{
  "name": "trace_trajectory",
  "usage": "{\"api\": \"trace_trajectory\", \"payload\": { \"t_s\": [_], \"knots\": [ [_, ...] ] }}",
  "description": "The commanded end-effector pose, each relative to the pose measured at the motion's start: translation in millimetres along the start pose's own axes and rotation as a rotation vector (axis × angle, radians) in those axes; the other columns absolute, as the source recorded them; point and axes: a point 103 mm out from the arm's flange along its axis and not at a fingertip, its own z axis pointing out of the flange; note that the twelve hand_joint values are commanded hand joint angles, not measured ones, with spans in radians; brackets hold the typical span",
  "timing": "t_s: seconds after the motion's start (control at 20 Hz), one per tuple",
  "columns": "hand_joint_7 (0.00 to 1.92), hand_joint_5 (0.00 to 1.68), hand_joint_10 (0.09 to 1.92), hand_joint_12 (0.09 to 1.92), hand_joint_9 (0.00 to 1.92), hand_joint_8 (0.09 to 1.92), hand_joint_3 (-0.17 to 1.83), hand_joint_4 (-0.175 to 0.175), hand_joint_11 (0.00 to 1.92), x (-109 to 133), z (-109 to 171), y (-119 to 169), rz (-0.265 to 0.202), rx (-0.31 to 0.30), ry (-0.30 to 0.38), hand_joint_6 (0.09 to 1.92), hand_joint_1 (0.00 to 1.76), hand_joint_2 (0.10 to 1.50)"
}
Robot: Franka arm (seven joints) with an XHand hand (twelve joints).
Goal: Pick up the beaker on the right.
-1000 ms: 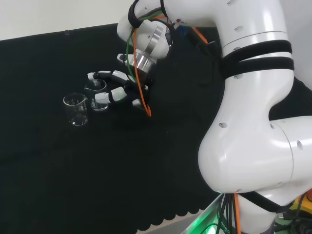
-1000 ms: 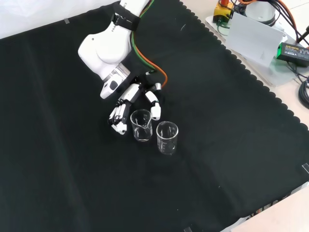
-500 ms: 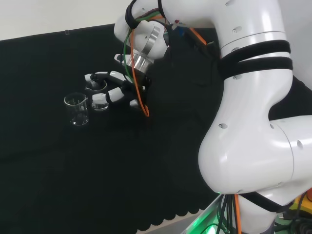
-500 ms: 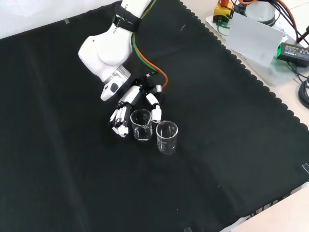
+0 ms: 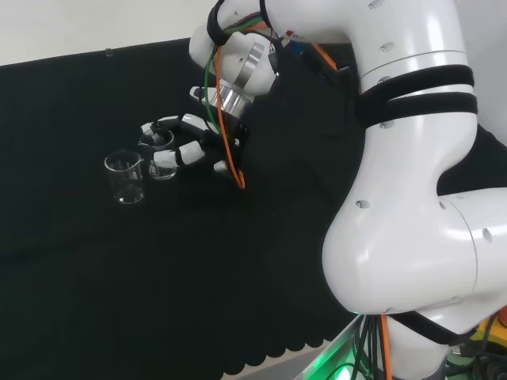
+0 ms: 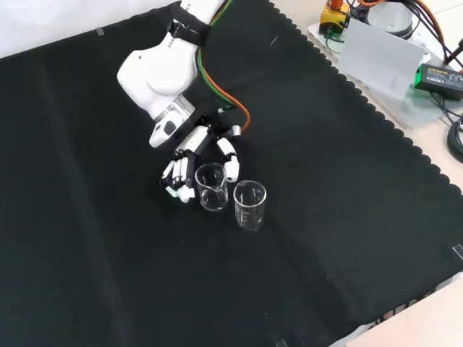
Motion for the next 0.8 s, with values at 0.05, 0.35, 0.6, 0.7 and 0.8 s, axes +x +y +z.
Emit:
{"api": "trace_trajectory", "payload": {
  "t_s": [0.05, 0.35, 0.6, 0.7, 0.8],
  "knots": [
    [0.48, 0.73, 0.63, 1.36, 0.51, 0.61, 0.56, -0.044, 0.0, -5, 0, -3, -0.005, -0.021, -0.012, 0.67, 0.88, 0.64],
    [0.64, 1.0, 0.62, 1.36, 0.62, 0.6, 0.5, 0.055, 0.08, -13, -10, -14, -0.027, -0.111, -0.041, 0.77, 0.96, 0.74],
    [1.11, 1.21, 0.53, 1.28, 0.9, 0.47, 0.5, 0.172, 0.37, 4, -26, -14, -0.05, -0.164, -0.087, 0.72, 1.09, 0.76],
    [1.25, 1.22, 0.48, 1.22, 1.01, 0.39, 0.52, 0.175, 0.52, 9, -32, -15, -0.055, -0.173, -0.1, 0.7, 1.1, 0.75],
    [1.34, 1.24, 0.41, 1.15, 1.13, 0.32, 0.52, 0.175, 0.68, 13, -37, -16, -0.059, -0.18, -0.108, 0.68, 1.1, 0.75]
  ]
}}
